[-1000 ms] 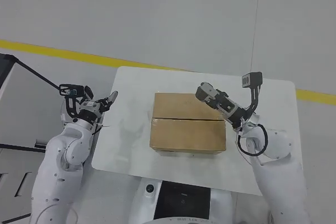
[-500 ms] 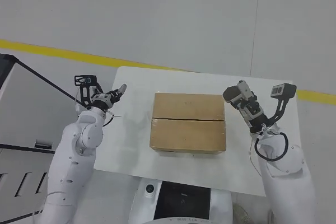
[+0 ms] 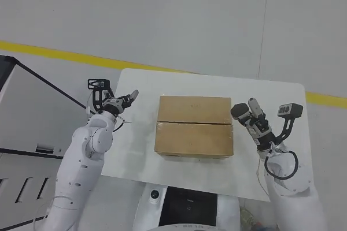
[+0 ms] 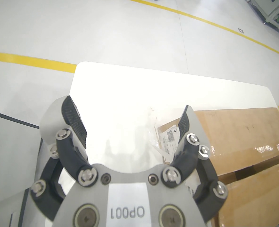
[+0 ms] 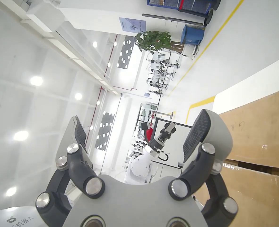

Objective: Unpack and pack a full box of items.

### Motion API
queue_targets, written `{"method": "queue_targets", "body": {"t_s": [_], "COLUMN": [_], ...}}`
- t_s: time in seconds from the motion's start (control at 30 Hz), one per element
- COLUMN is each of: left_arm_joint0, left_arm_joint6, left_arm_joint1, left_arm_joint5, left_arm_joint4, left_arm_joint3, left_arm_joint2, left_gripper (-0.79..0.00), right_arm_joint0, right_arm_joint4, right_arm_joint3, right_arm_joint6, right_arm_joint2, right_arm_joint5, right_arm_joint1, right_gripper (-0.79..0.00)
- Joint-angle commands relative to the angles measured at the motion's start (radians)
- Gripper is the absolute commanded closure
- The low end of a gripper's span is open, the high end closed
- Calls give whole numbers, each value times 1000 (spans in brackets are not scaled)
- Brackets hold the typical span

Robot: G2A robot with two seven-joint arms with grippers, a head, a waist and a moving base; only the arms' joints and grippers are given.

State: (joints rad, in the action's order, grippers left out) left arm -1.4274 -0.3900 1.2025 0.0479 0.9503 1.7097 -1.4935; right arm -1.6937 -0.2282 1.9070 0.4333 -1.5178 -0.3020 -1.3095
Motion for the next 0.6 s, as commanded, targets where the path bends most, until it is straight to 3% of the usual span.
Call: {"method": "queue_targets", "body": {"t_s": [0.0,0.27,0.47,0.57], "left_arm_joint0": [21,123,144,154], "left_arm_joint6": [-10,91,175,179], "left_arm_joint1": [4,32,46,53], "left_arm_joint5": [32,122,240,250], "left_arm_joint4": [-16,95,268,290], "left_arm_joint3": [-19,-166,-235,-263], "left_arm_joint2": [19,192,273,300], "left_gripper": [-785,-785,-785,-785], "right_arm_joint0": [-10,-118,-160,-173], "right_arm_joint4": [-85,-66,-88,-77], "right_arm_joint3": [-10,-10,-11,-3], "right_arm_joint6": [-17,-24,-93,-96], "right_arm_joint2": [-15,-150,-183,-176], "right_arm_joint5": [55,26,59,65], "right_arm_joint1": [0,14,13,13], "right_gripper": [-785,-785,-785,-785]}}
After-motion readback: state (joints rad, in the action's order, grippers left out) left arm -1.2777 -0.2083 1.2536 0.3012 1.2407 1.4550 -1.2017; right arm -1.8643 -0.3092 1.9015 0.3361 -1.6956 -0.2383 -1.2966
